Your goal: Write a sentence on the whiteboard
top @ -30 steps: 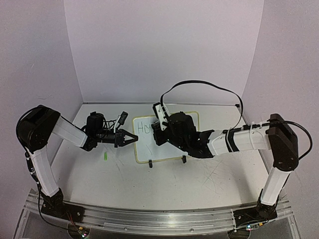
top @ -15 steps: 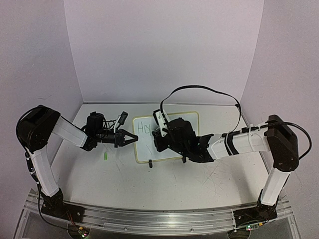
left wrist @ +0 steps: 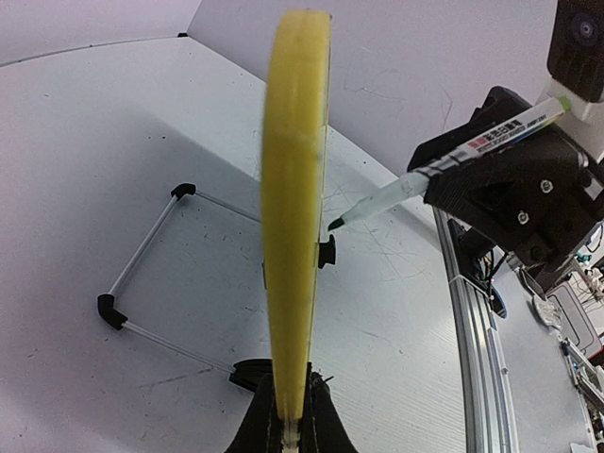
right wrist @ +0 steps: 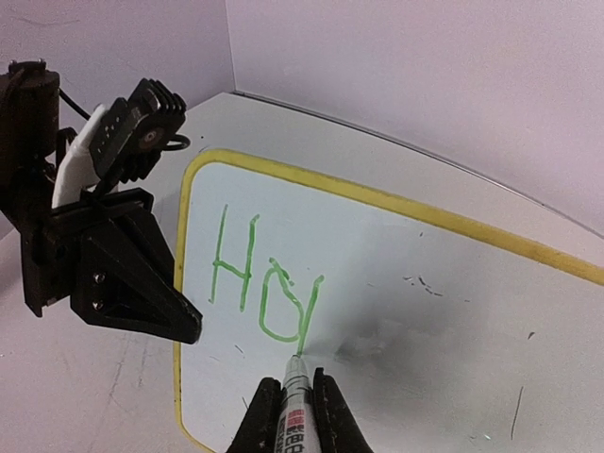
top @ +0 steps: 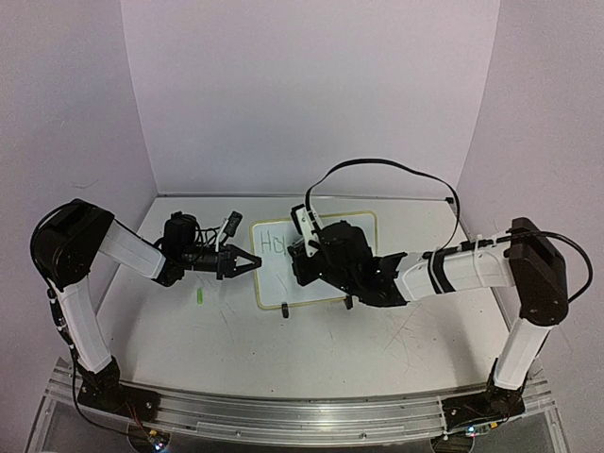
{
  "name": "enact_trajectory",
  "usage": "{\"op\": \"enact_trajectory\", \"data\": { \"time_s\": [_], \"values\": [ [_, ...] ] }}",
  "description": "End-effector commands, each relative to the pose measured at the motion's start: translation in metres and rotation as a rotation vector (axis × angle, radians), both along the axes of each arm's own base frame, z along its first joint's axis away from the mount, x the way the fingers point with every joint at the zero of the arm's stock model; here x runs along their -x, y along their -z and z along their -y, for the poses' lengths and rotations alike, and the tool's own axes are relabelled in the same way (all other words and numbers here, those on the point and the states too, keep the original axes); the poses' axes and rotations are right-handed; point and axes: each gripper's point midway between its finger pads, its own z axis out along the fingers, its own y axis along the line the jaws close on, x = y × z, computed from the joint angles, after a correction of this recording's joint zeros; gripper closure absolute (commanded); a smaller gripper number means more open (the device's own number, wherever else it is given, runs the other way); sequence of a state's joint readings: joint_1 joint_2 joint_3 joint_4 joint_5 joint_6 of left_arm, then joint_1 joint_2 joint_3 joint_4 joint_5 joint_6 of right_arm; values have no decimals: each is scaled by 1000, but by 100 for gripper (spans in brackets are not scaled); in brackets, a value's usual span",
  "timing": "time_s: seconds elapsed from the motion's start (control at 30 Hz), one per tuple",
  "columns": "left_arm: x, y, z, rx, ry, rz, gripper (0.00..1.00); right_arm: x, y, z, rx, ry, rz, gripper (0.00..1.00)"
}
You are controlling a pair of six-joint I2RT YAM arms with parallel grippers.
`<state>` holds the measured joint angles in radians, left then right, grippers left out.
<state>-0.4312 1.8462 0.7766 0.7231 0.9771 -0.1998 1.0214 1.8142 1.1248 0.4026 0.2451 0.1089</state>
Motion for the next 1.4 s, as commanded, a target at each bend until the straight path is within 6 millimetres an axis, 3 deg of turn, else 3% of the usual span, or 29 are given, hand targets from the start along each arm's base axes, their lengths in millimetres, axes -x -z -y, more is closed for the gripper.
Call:
{"op": "enact_trajectory", "data": {
  "time_s": [0.0,0.47,0.93,1.37],
  "values": [
    [-6,-5,-2,-17,-28,43,100,-1,-66,0,-130,-3,89,100],
    [-6,-6,-2,-17,-27,44,100,-21,-55,-5,-79,27,110,100],
    [-7,-6,-1,-16,-25,45,100,-27,-46,-7,-71,23,93,100],
    [-7,-6,-1,-17,-27,45,100,-29,-44,9,-47,87,103,100]
  ]
}}
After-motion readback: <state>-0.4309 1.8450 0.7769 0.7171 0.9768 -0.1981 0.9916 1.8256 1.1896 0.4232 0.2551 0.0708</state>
